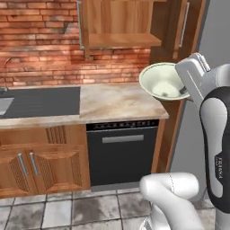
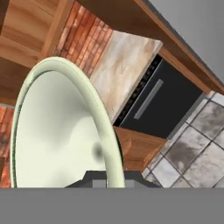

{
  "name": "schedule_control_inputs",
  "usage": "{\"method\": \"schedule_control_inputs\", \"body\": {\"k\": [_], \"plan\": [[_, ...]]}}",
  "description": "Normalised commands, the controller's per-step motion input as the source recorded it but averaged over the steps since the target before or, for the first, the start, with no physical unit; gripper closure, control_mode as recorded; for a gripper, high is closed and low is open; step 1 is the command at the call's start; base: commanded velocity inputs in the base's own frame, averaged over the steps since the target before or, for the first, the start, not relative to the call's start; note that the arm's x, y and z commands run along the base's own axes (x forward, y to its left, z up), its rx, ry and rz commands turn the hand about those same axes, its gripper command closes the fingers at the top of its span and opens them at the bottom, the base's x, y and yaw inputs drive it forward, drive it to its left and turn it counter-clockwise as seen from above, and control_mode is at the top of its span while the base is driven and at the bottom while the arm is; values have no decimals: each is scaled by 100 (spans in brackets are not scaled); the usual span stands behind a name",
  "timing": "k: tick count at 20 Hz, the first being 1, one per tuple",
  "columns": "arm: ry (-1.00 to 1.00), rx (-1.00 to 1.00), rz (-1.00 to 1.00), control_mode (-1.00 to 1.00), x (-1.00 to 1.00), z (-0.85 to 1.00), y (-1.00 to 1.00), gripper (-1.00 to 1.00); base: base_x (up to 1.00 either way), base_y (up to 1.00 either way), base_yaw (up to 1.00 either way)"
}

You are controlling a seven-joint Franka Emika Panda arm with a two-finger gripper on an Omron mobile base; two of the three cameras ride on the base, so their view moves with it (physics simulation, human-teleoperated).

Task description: Take the smaller bowl and place it next to the appetizer plate on the dining counter , and place the larger bowl next to the plate with cooked food.

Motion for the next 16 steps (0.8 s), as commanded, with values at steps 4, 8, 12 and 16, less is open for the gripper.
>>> {"method": "schedule_control_inputs", "body": {"k": [4, 8, 12, 16], "plan": [[0, 0, 0, 100, 0, 0, 0, 100, -33, -91, 19], [0, 0, 0, 100, 0, 0, 0, 100, -2, -85, 35], [0, 0, 0, 100, 0, 0, 0, 100, 7, -27, 51], [0, 0, 0, 100, 0, 0, 0, 100, 0, 19, 67]]}}
